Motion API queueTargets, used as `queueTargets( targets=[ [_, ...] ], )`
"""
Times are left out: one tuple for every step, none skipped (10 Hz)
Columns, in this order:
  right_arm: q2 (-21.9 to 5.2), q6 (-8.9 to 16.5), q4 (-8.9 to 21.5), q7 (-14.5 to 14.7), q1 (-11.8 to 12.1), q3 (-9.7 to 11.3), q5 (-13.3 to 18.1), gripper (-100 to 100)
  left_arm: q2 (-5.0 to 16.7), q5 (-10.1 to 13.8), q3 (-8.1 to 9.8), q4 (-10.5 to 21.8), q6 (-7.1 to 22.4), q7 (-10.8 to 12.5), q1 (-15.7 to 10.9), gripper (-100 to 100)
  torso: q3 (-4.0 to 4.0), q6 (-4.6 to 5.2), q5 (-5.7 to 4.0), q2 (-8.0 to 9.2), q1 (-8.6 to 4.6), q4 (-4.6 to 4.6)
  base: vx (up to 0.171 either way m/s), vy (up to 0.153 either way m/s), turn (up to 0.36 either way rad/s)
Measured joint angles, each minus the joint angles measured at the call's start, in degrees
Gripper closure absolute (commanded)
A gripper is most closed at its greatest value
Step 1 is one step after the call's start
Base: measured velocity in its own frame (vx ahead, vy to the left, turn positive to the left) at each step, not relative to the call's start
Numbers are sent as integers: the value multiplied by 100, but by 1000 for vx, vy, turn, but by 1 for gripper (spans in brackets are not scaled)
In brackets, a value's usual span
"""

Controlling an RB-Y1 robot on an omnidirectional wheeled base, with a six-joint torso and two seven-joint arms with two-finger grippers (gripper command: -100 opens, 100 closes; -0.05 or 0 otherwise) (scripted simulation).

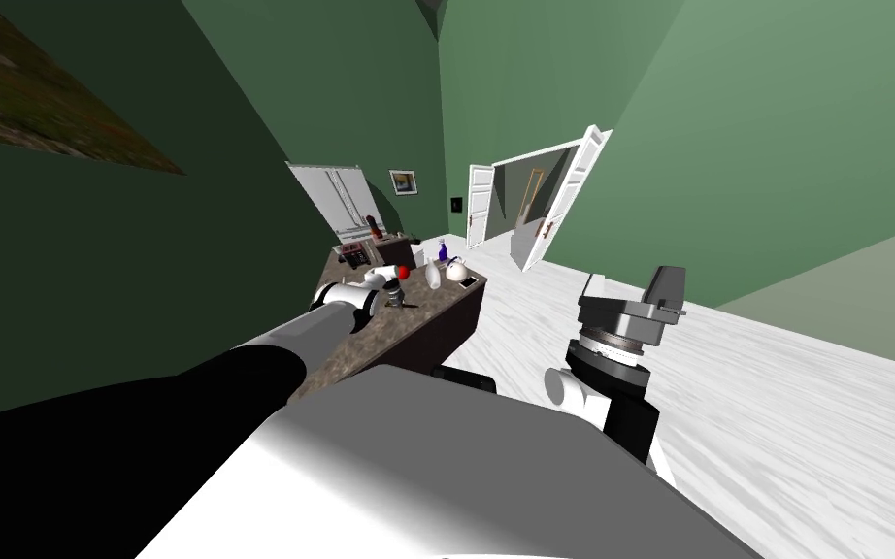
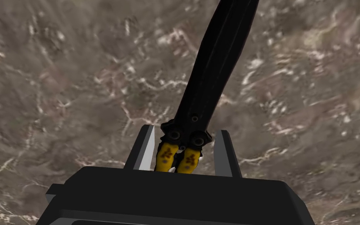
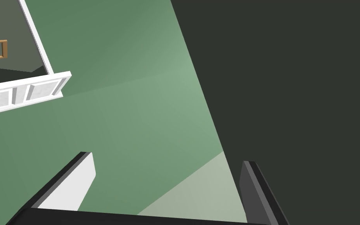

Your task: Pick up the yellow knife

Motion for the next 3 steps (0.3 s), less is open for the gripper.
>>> queueTargets(
  targets=[
    [0,0,0,0,0,0,0,0,-17,-2,-10,-90,47,38,21,100,-1,-2,4,0,2,-4,-8,12,-1],
    [0,0,0,0,0,0,0,0,-21,6,-5,-308,161,102,111,100,-3,0,2,-4,-2,-3,0,0,0],
    [0,0,0,0,0,0,0,0,-20,7,-4,-331,184,114,117,0,-5,0,2,-7,-6,-4,0,0,0]
  ],
)
